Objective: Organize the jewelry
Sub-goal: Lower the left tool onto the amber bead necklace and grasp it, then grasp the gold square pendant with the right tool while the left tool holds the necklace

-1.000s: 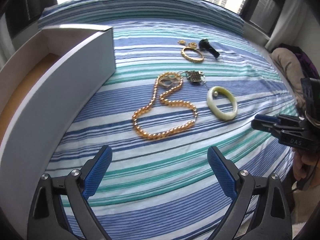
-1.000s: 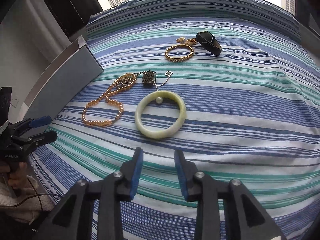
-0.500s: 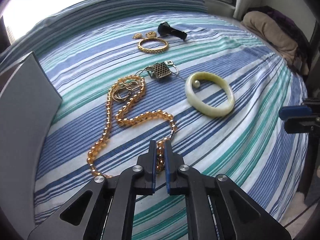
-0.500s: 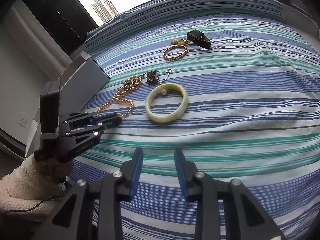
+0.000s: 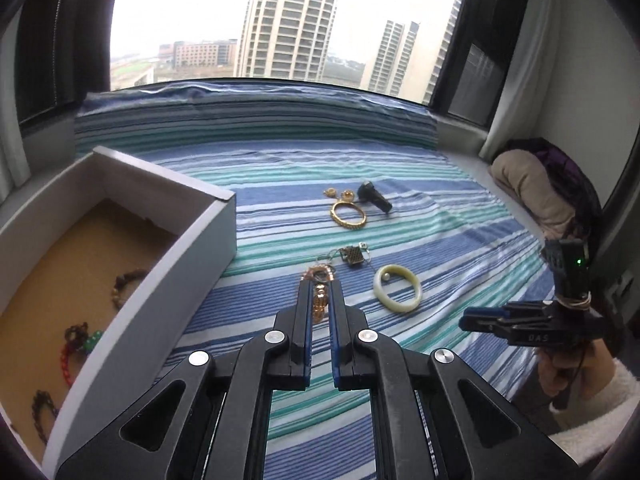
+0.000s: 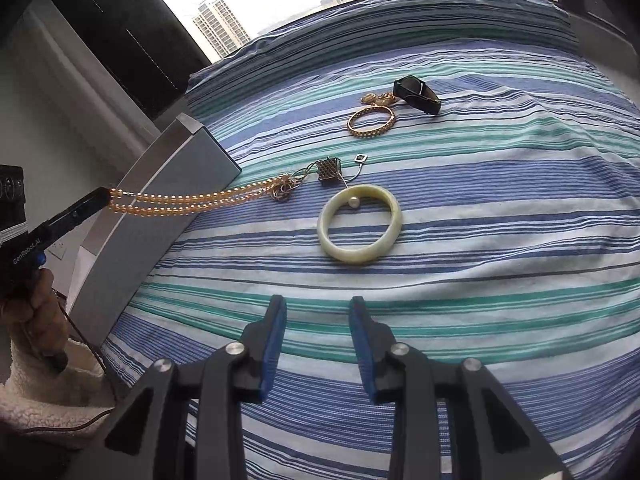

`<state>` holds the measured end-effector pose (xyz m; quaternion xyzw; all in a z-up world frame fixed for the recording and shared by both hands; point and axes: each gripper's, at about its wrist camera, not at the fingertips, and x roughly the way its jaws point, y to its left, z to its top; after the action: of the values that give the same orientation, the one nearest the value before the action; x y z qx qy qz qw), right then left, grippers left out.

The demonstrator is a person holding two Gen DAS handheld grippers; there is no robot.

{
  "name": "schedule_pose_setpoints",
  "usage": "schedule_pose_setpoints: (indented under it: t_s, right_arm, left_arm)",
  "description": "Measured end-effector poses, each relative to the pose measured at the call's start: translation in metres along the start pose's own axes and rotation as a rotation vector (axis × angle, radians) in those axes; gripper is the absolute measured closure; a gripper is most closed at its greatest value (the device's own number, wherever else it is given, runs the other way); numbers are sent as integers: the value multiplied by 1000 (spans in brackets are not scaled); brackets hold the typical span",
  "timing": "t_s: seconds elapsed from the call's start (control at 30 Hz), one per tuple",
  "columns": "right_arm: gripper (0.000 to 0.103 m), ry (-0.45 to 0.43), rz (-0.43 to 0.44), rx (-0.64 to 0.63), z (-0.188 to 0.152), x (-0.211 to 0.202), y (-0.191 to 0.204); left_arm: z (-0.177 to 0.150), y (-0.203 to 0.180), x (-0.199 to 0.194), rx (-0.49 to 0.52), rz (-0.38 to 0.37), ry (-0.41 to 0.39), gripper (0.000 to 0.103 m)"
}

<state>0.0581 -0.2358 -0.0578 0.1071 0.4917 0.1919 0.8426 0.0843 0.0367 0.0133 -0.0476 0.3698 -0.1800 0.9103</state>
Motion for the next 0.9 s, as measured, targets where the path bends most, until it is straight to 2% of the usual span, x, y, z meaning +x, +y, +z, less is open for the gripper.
schedule_pose_setpoints:
  t_s: [0.17,0.3,0.4,0.5,0.6,0.67,0.77,0.9]
  right_arm:
    - [70,5,-3,-21,4,2,7]
    - [70,19,-22,-60,14,12,12]
    - [69,27,-65,-111,43,26,9]
    - [61,33,-117,-159,85,44,2]
    - [61,87,-126,-185,117,64,-2]
    - [61,117,-98,-234,125,76,5]
    - [60,156,-103,-291,126,105,17]
    - [60,196,-121,-265,131,146,20]
  left_arm:
    - [-16,29,-21,-76,64,22,98]
    - [-39,48,-4,-138,116,89,98]
    - [-56,57,8,-168,138,117,98]
    - [-68,62,18,-189,147,140,98]
    - [-77,65,25,-190,162,166,98]
    - [-83,66,29,-185,172,180,97]
    - [-86,70,35,-197,175,193,97]
    - [-86,73,34,-198,188,190,97]
